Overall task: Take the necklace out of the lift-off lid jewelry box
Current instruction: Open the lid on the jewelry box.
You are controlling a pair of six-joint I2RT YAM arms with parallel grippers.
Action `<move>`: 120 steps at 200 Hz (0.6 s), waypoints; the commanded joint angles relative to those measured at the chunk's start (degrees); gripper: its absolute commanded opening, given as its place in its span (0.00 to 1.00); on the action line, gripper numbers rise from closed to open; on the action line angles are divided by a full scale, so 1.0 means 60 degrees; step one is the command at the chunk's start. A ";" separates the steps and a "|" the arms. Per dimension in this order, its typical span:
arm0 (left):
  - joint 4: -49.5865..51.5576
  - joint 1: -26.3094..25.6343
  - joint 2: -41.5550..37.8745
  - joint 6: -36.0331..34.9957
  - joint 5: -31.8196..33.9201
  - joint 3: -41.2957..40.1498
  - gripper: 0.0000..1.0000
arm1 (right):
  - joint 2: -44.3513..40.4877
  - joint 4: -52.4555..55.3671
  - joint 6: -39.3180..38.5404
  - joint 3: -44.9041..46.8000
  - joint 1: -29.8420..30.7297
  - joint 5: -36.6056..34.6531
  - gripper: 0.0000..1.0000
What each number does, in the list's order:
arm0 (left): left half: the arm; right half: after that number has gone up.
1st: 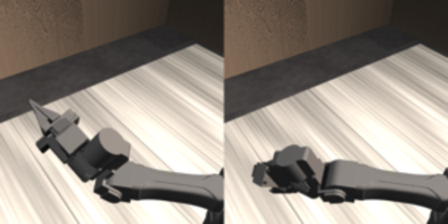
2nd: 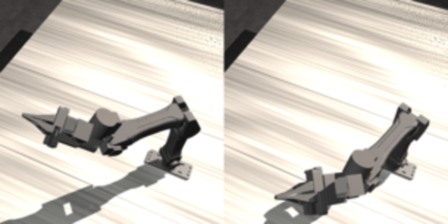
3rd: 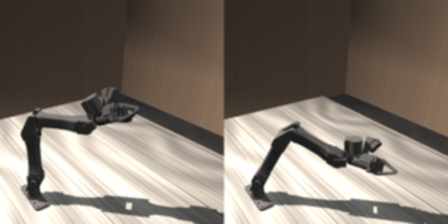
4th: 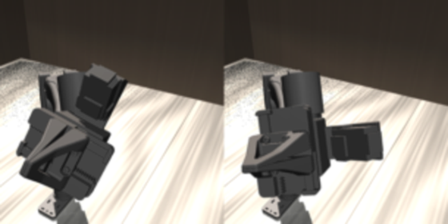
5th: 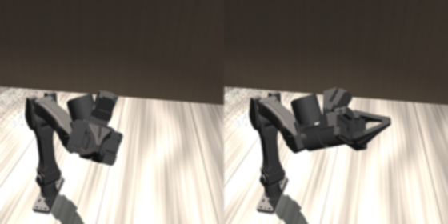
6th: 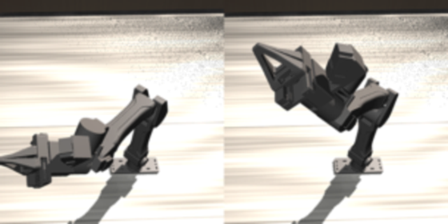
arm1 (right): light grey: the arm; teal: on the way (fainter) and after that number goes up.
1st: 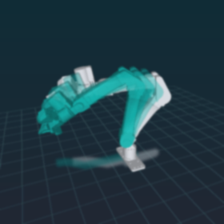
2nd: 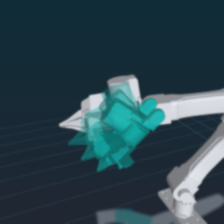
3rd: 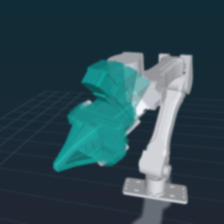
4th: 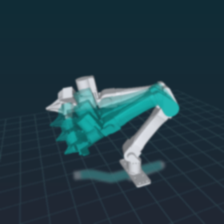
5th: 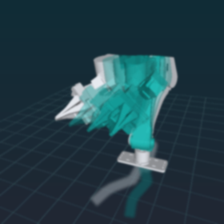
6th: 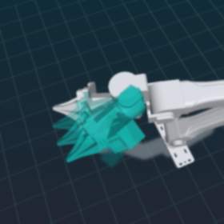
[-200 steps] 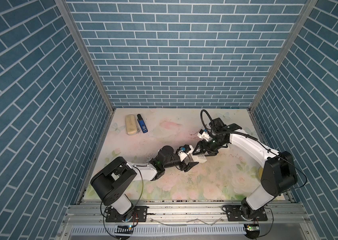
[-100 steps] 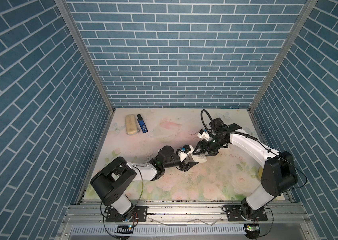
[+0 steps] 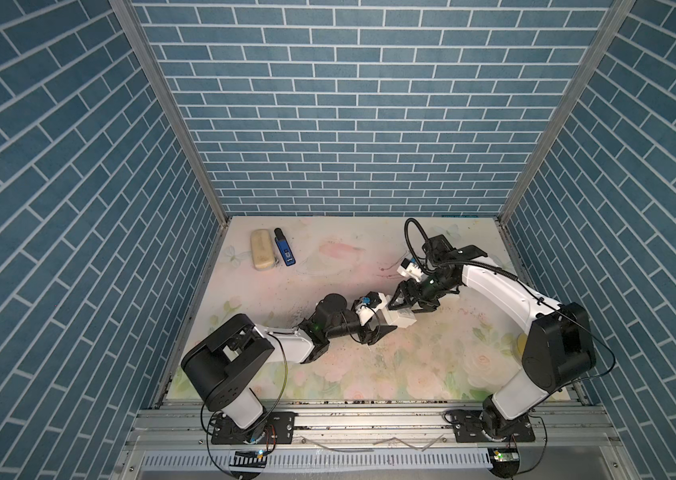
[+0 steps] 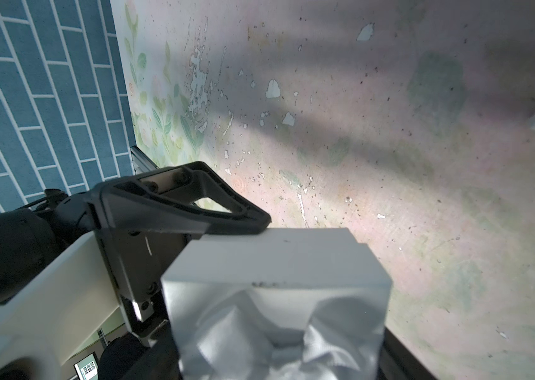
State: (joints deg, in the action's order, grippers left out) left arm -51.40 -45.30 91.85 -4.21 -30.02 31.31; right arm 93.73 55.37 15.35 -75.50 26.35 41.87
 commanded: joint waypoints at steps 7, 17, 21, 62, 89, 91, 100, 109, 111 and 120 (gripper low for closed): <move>-0.0485 0.0021 -0.0002 0.0096 0.0173 -0.0189 0.56 | -0.0256 0.0571 -0.0380 -0.0318 -0.0202 -0.0268 0.76; -0.0645 0.0030 0.0026 0.0127 0.0239 -0.0256 0.56 | -0.0284 0.0593 -0.0376 -0.0336 -0.0242 -0.0318 0.76; -0.0713 0.0035 0.0023 0.0141 0.0275 -0.0277 0.56 | -0.0296 0.0600 -0.0376 -0.0350 -0.0253 -0.0340 0.76; -0.1454 0.0149 0.0217 0.0406 0.0330 -0.0564 0.56 | -0.0431 0.0615 -0.0278 -0.0369 -0.0404 -0.0615 0.76; -0.1729 0.0182 0.0291 0.0452 0.0399 -0.0676 0.56 | -0.0532 0.0572 -0.0154 -0.0338 -0.0530 -0.0836 0.76; -0.1738 0.0182 0.0284 0.0445 0.0403 -0.0695 0.56 | -0.0541 0.0571 -0.0145 -0.0329 -0.0548 -0.0865 0.76; -0.1762 0.0182 0.0284 0.0452 0.0430 -0.0730 0.56 | -0.0603 0.0545 -0.0079 -0.0267 -0.0623 -0.0973 0.76; -0.1775 0.0189 0.0288 0.0424 0.0456 -0.0774 0.56 | -0.0676 0.0534 -0.0025 -0.0174 -0.0717 -0.1125 0.76; -0.1783 0.0191 0.0280 0.0423 0.0465 -0.0786 0.56 | -0.0691 0.0529 -0.0014 -0.0149 -0.0737 -0.1160 0.76; -0.1798 0.0196 0.0253 0.0401 0.0498 -0.0834 0.56 | -0.0790 0.0500 0.0046 0.0001 -0.0862 -0.1337 0.76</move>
State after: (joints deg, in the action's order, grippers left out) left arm -59.46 -44.51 93.12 -2.04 -27.81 27.35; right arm 91.83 56.62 15.18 -76.34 22.83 37.06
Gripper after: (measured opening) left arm 0.719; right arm 0.760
